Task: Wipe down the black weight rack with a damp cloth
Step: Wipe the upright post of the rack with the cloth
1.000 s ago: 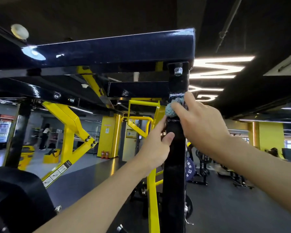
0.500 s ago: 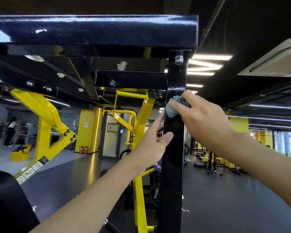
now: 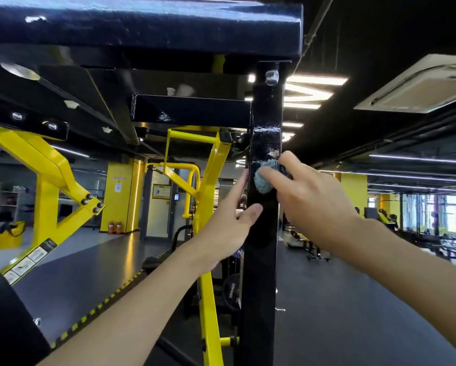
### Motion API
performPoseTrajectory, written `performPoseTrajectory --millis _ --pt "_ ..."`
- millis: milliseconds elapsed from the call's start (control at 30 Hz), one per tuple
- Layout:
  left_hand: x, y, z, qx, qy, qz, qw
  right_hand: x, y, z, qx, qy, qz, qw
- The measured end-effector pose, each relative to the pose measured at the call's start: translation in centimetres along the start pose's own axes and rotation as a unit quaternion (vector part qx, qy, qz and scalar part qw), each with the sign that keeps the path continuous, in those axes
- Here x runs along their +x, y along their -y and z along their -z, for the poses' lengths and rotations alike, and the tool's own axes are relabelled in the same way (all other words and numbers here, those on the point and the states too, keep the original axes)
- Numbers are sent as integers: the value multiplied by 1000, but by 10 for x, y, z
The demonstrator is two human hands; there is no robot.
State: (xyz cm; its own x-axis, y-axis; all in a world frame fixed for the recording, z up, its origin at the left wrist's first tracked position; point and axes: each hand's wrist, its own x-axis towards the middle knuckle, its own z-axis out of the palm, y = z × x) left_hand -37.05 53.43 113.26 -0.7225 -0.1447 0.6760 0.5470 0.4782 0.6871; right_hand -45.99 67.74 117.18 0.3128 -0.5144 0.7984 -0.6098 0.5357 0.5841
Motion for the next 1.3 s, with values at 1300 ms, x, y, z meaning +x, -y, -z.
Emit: performPoseTrajectory --millis 1300 --pt "-42 35 -4 16 49 75 996 -47 45 1 10 54 -46 997"
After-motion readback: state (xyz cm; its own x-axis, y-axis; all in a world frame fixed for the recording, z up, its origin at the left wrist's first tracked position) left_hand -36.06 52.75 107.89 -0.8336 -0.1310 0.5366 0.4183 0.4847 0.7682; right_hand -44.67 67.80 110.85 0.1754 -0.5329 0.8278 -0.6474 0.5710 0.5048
